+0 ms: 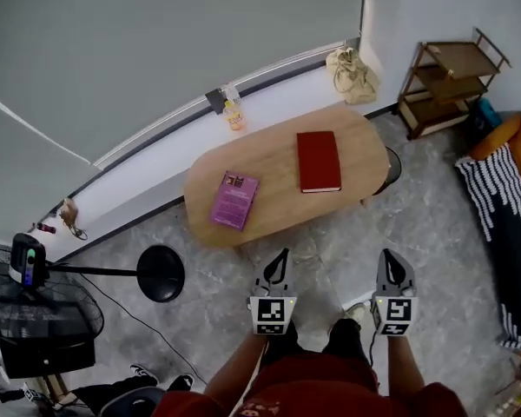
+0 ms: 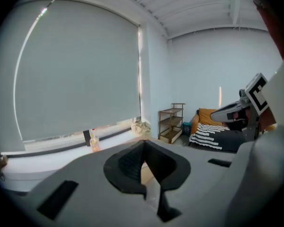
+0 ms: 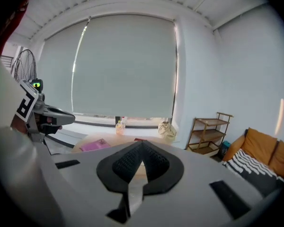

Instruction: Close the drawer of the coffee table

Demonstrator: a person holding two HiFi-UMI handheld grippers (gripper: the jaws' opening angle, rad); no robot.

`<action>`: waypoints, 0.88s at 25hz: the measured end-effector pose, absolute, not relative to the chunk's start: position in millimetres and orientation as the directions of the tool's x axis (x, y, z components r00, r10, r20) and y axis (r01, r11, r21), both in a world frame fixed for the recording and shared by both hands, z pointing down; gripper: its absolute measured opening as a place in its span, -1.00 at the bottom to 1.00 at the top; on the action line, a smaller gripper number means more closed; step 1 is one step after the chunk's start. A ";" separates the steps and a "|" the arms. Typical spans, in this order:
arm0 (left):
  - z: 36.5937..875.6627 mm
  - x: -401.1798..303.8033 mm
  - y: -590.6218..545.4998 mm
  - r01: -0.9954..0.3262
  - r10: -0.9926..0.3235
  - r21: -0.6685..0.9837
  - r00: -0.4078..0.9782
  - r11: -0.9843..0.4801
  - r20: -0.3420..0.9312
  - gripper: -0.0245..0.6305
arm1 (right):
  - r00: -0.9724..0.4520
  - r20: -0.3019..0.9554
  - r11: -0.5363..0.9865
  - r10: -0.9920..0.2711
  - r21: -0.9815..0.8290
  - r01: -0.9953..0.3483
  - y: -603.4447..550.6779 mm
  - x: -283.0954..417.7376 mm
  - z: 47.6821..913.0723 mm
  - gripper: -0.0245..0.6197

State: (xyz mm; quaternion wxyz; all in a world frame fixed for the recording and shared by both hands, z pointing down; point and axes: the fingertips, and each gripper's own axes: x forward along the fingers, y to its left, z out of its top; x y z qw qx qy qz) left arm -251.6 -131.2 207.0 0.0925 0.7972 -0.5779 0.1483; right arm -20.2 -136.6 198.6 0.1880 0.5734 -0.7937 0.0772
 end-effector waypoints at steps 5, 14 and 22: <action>108.8 -253.8 -134.9 -0.943 -0.941 -0.091 0.305 -0.320 0.149 -0.90 | -0.257 0.235 0.290 -0.937 0.118 -0.950 -148.3 -17.6 99.6 -0.93; -1.4 -252.7 -145.6 -0.919 -0.931 -0.272 0.333 -0.286 -0.146 -0.90 | -0.253 -0.106 0.230 -0.962 0.185 -0.955 -151.0 -6.7 -16.8 -0.93; -19.0 -257.3 -145.7 -0.925 -0.932 -0.286 0.310 -0.250 -0.187 -0.90 | -0.248 -0.122 0.226 -0.961 0.170 -0.959 -153.8 -8.7 -19.2 -0.93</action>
